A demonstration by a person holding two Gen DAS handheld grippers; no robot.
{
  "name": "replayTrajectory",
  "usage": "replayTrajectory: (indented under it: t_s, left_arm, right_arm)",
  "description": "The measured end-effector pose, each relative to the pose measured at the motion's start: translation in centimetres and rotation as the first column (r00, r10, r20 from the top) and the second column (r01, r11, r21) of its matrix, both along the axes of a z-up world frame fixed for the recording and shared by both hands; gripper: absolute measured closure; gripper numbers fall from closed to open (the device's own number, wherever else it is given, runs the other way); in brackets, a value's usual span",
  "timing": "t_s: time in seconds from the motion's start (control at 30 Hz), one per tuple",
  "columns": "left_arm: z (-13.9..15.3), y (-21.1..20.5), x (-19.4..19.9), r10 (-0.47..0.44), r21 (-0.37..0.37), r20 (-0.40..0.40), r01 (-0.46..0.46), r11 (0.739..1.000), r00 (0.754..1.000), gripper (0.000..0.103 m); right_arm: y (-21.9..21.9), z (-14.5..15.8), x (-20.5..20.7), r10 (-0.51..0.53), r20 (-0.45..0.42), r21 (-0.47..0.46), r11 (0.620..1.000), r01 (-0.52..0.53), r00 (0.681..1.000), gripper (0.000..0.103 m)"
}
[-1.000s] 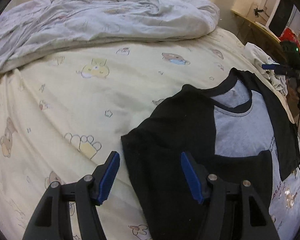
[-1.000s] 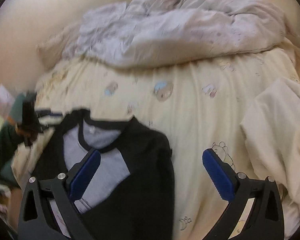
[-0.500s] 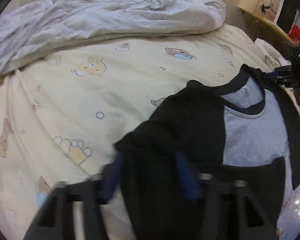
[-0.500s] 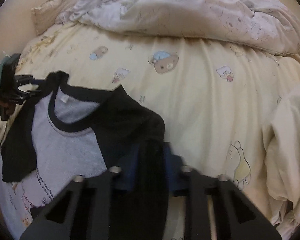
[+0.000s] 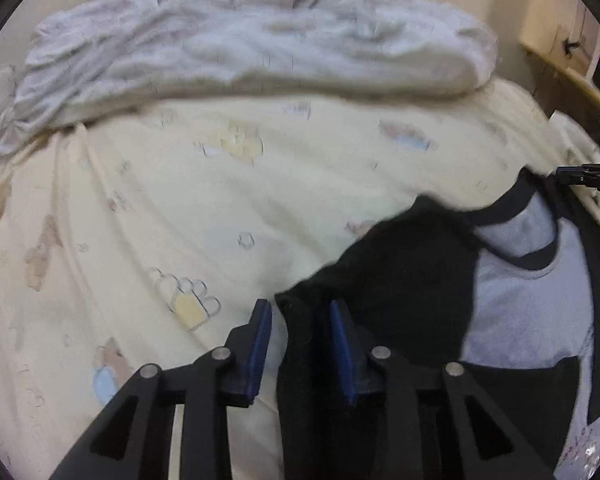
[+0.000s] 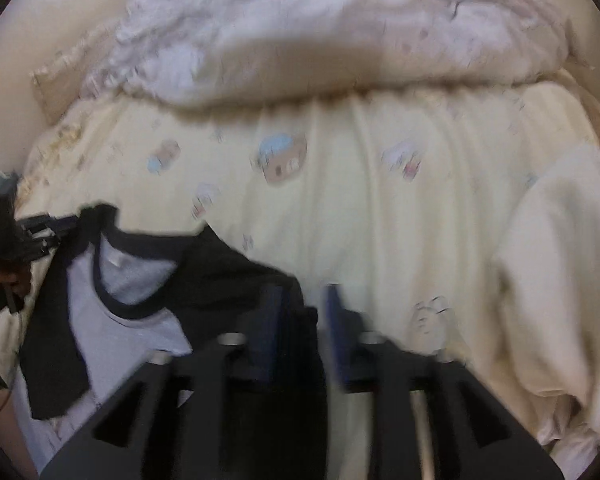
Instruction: Fold clothes
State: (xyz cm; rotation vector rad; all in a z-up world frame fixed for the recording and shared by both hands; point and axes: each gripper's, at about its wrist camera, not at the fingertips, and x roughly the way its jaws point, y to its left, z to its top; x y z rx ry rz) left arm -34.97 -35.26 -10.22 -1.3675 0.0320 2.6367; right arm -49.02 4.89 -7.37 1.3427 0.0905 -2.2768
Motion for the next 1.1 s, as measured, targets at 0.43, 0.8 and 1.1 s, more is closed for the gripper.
replayTrajectory:
  t_s: [0.43,0.8,1.1]
  left_arm:
    - [-3.4,1.1,2.1,-0.032,0.069,0.06,0.028,0.997,0.998,0.07]
    - [6.6,2.7,17.4,0.1,0.26,0.029,-0.104,0.96,0.995,0.043]
    - [6.5,4.5,34.4,0.1,0.234,0.124,-0.127,0.964,0.987,0.04]
  right_arm:
    - [-2.5,-3.9,6.9,0.133,0.039,0.12,0.983,-0.137,0.99,0.061]
    - [2.9,8.7,23.3,0.014,0.014,-0.13,0.991,-0.012,1.0,0.05]
    - [8.5,9.0,41.6,-0.034,0.015,-0.12,0.992,0.035,0.999,0.014]
